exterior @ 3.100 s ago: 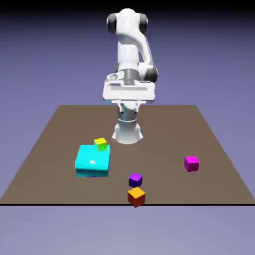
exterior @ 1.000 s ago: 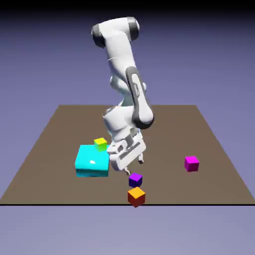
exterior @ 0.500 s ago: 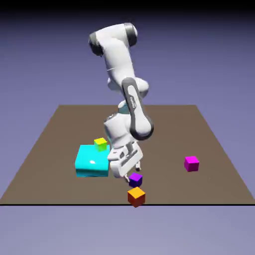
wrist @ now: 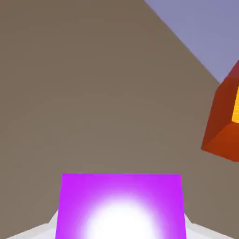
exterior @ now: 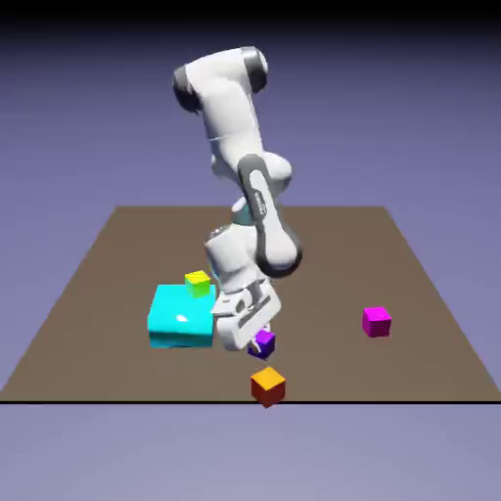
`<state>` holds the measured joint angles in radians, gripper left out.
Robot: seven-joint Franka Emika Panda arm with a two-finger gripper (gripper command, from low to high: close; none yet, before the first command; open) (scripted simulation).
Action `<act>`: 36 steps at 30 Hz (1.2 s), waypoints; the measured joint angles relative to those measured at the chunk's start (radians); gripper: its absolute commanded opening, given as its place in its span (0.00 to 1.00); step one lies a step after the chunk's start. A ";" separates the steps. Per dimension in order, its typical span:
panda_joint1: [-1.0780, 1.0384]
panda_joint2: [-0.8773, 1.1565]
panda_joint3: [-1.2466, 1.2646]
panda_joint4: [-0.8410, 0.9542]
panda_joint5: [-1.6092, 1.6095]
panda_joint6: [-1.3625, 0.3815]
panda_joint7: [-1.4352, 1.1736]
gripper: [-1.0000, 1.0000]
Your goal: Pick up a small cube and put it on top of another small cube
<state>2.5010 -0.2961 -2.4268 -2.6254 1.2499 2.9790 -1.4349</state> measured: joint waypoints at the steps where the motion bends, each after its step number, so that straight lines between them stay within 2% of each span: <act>1: 0.015 0.036 -0.018 -0.012 -0.009 -0.029 0.021 0.00; 4: 0.039 0.095 -0.046 -0.032 -0.023 -0.075 0.056 0.00; 28: -0.379 -0.101 0.264 0.197 -1.050 -0.158 0.859 0.00; 35: -0.162 -0.260 0.059 0.246 -1.149 -0.024 0.915 0.00; 36: -0.141 -0.276 0.039 0.250 -1.159 -0.010 0.921 1.00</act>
<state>2.3603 -0.5717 -2.3879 -2.3750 0.0909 2.9686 -0.5144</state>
